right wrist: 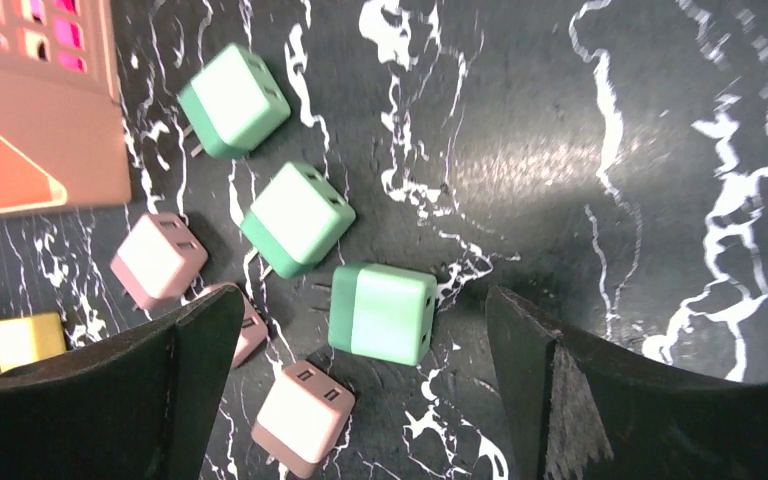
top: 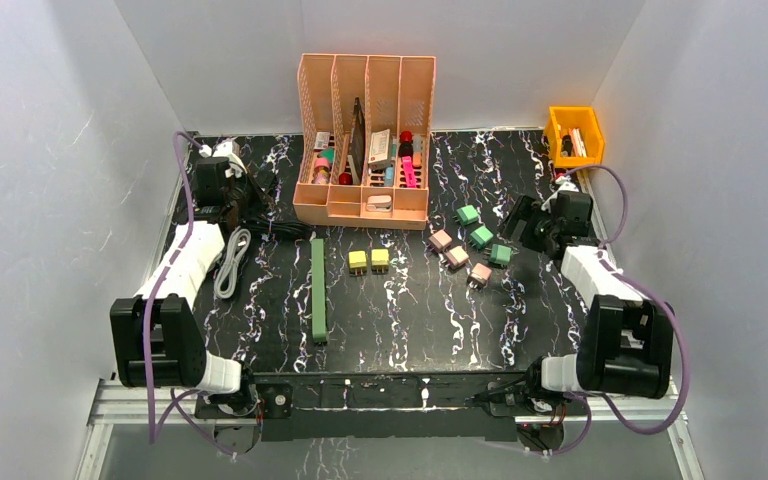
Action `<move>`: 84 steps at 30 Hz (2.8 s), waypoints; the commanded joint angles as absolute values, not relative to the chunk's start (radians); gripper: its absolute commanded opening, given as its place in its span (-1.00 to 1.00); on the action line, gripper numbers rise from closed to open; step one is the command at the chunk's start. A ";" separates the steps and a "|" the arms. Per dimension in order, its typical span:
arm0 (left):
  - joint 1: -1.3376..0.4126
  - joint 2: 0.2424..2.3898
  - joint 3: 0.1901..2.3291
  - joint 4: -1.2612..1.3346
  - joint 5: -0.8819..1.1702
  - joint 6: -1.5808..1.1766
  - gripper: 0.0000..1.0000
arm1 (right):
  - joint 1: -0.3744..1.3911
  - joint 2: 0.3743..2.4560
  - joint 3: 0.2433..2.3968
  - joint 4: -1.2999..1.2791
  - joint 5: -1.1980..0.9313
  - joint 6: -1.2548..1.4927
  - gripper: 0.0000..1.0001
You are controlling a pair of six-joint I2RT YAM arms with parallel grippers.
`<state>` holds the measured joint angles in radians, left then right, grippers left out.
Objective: Pull the plug off the socket
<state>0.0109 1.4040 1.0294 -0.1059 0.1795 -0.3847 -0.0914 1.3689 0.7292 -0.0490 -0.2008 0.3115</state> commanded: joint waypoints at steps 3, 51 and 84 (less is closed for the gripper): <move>0.007 1.375 1.061 -0.103 0.190 -0.376 -1.00 | -0.052 1.283 0.782 0.042 -0.111 0.343 0.97; -0.425 1.436 1.046 -0.114 -0.036 -0.310 0.97 | 0.266 1.450 0.896 -0.343 0.346 0.461 0.49; -0.425 1.462 1.051 -0.121 -0.019 -0.279 0.97 | 0.223 1.491 0.857 -0.272 0.266 0.350 -0.25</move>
<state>-0.4267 1.4666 1.0534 -0.1280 -0.0193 -0.2943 0.2291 1.5139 0.8593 -0.3058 0.3321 0.4122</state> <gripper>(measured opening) 0.983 0.389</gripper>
